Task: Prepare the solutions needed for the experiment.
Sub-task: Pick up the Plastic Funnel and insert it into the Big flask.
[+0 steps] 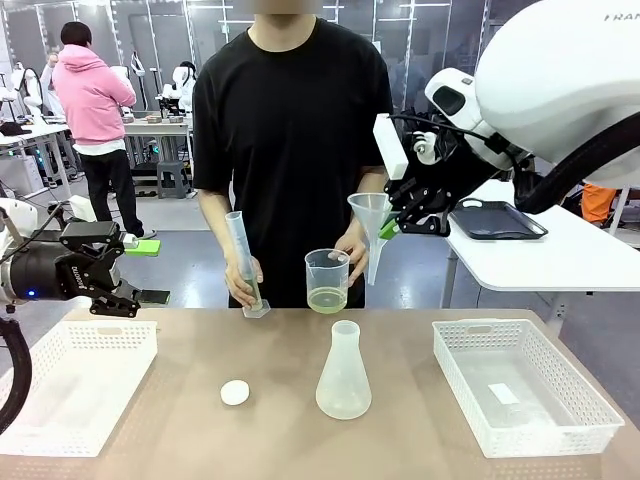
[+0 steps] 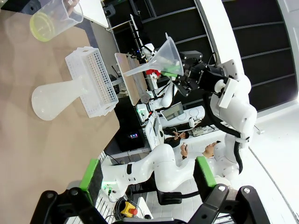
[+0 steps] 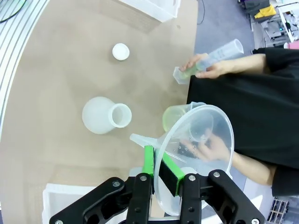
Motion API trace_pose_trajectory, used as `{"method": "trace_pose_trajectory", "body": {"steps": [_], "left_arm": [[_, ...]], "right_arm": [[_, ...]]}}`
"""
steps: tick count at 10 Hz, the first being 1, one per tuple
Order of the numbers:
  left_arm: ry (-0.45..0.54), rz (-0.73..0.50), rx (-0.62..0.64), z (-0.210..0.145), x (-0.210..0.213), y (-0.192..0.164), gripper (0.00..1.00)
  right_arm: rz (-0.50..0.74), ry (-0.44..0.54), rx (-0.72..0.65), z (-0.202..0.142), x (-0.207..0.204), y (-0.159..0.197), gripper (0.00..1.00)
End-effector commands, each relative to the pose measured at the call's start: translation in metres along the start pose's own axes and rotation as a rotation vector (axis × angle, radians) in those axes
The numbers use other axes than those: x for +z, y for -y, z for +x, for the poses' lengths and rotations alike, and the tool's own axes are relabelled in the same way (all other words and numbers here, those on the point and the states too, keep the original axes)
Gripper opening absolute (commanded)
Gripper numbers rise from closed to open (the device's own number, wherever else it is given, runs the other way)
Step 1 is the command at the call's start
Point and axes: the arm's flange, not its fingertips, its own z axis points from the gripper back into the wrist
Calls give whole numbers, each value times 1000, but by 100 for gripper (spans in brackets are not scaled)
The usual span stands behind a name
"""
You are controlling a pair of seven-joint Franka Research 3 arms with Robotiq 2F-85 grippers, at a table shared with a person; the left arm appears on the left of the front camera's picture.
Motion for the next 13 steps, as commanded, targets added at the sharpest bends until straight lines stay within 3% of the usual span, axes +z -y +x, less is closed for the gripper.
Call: {"method": "trace_pose_trajectory", "body": {"steps": [1, 13], "left_arm": [[-6, -10, 4, 0, 0, 2, 100], [-6, -10, 4, 0, 0, 2, 100]], "right_arm": [[-26, 61, 43, -3, -15, -13, 7], [15, 6, 49, 7, -81, -38, 7]]}}
